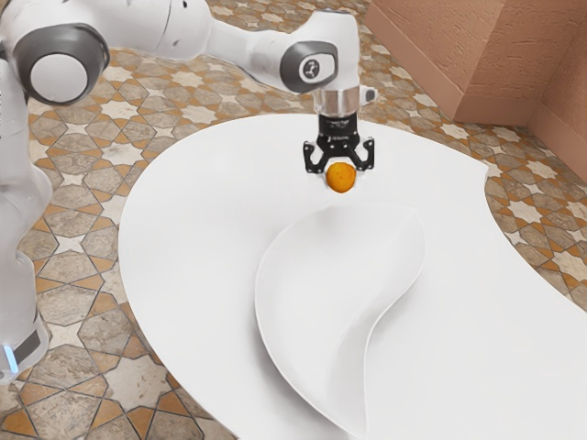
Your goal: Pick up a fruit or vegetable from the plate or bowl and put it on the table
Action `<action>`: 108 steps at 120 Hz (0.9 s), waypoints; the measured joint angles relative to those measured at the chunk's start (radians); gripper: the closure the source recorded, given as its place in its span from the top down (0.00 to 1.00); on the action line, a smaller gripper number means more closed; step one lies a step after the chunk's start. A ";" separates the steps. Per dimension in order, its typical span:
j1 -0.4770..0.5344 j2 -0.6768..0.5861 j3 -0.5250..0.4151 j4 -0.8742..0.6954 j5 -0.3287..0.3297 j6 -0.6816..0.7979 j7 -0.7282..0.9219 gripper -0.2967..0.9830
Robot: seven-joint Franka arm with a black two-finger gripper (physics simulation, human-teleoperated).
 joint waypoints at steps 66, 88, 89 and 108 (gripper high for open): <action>0.081 0.005 0.100 0.025 0.004 0.001 -0.004 0.73; 0.084 0.022 -0.016 0.206 0.072 -0.021 -0.163 0.76; 0.078 0.026 -0.032 0.226 0.083 -0.028 -0.179 0.76; -0.048 0.075 -0.136 0.486 0.130 -0.288 -0.476 0.76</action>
